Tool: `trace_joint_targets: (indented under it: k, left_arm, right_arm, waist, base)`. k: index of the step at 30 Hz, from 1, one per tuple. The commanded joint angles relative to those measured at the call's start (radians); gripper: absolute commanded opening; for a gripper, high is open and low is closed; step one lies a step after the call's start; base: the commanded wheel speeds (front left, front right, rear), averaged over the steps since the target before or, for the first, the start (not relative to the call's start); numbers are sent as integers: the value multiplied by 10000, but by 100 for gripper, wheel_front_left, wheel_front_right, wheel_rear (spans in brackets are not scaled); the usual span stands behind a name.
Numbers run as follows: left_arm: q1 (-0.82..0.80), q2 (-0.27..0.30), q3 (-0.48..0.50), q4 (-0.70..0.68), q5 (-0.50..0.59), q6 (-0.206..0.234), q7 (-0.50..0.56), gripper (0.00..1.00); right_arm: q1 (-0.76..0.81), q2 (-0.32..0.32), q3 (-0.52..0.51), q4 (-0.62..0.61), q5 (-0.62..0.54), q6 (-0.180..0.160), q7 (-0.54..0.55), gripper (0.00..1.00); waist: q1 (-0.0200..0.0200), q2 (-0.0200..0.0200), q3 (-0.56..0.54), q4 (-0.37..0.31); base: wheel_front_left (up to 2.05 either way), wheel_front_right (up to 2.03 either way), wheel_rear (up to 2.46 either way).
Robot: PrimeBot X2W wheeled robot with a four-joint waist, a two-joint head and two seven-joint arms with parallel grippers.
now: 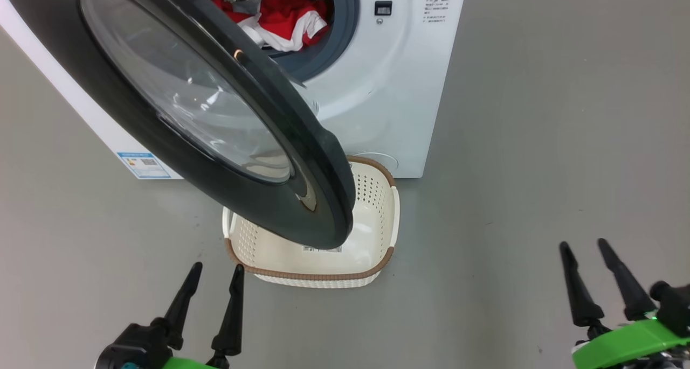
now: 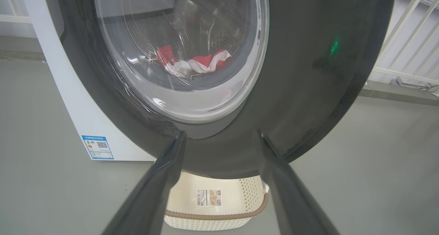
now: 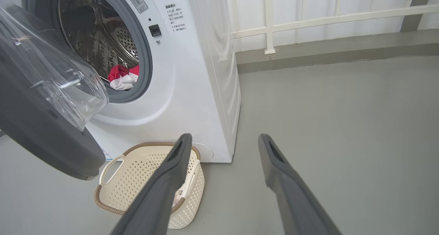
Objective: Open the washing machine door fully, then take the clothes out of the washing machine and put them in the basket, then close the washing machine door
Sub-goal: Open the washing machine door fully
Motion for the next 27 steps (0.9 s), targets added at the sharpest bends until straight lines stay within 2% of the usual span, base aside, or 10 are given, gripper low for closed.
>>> trace_joint_targets:
  k: [1,5,9,27]
  left_arm:
    - [-143,112,359,-195,-5,-36,-92,100]
    - [-127,112,351,-187,-28,-44,-92,100]
    - [-89,112,358,-191,-42,-46,-92,100]
    - [-108,112,347,-184,-68,-48,-92,100]
  right_arm:
    - [119,16,-78,-404,-221,75,-92,100]
    - [530,484,-635,-839,-948,75,-92,100]
    - [855,663,-720,-858,-1381,75,-93,100]
    - [851,788,-724,-904,-1468,75,-93,100]
  waist:
    - [0,0,-10,-6]
    - [0,0,-57,11]
    - [0,0,-95,19]
    - [0,0,-45,25]
  base:
    - [0,0,0]
    - [0,0,0]
    - [0,0,0]
    - [0,0,0]
